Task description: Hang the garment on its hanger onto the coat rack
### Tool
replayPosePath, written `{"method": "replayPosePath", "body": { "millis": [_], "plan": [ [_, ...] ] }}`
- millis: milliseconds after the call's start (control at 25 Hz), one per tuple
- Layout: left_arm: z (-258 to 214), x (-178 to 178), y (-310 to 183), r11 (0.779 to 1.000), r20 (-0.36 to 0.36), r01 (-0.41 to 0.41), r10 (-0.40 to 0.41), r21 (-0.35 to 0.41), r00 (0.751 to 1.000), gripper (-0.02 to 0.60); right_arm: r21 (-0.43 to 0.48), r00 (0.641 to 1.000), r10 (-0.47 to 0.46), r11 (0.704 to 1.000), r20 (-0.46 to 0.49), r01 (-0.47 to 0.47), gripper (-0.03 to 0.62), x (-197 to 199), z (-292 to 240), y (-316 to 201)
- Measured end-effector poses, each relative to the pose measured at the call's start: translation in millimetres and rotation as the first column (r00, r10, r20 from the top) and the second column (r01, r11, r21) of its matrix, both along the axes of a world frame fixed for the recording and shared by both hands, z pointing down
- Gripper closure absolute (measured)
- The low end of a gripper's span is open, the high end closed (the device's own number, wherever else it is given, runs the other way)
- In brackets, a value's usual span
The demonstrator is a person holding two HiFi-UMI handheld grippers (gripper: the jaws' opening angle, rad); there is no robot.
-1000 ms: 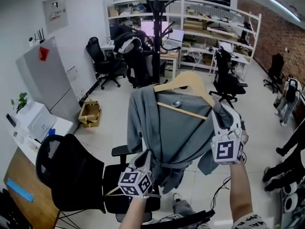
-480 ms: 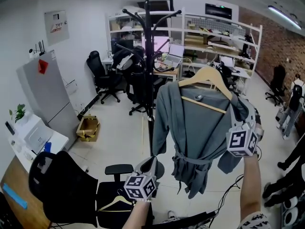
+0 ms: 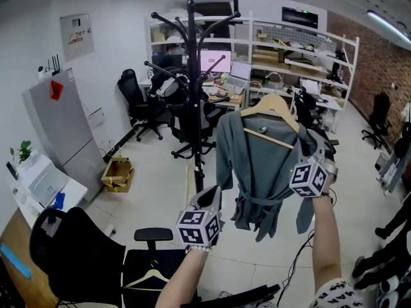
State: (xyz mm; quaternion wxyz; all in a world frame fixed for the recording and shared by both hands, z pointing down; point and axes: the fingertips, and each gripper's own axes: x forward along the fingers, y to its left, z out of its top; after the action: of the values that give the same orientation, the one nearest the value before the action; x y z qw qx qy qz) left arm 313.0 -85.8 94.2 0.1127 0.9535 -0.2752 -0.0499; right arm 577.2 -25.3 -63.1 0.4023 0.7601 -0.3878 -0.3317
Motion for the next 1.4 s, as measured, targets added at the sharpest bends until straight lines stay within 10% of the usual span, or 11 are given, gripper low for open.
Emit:
{"method": "replayPosePath", "body": {
  "millis": [440, 800, 1400],
  "plan": [
    [-39.8, 56.6, -61.9, 0.998, 0.041, 0.043, -0.046, 0.051, 0.998, 0.594, -0.074, 0.992, -0.127, 0.989, 0.028, 0.129, 0.467, 28.0, 27.7, -150.5],
    [-10.7, 47.4, -78.5, 0.997, 0.034, 0.078, -0.078, -0.01, 0.996, 0.594, -0.163, 0.969, -0.241, 0.959, -0.053, 0.23, 0.467, -22.4, -1.1, -253.0],
    [34.1, 18.4, -81.0, 0.985, 0.032, 0.129, -0.126, -0.111, 0.992, 0.594, -0.247, 0.933, -0.355, 0.911, -0.054, 0.332, 0.467, -65.6, 69.4, -299.2]
  ]
}}
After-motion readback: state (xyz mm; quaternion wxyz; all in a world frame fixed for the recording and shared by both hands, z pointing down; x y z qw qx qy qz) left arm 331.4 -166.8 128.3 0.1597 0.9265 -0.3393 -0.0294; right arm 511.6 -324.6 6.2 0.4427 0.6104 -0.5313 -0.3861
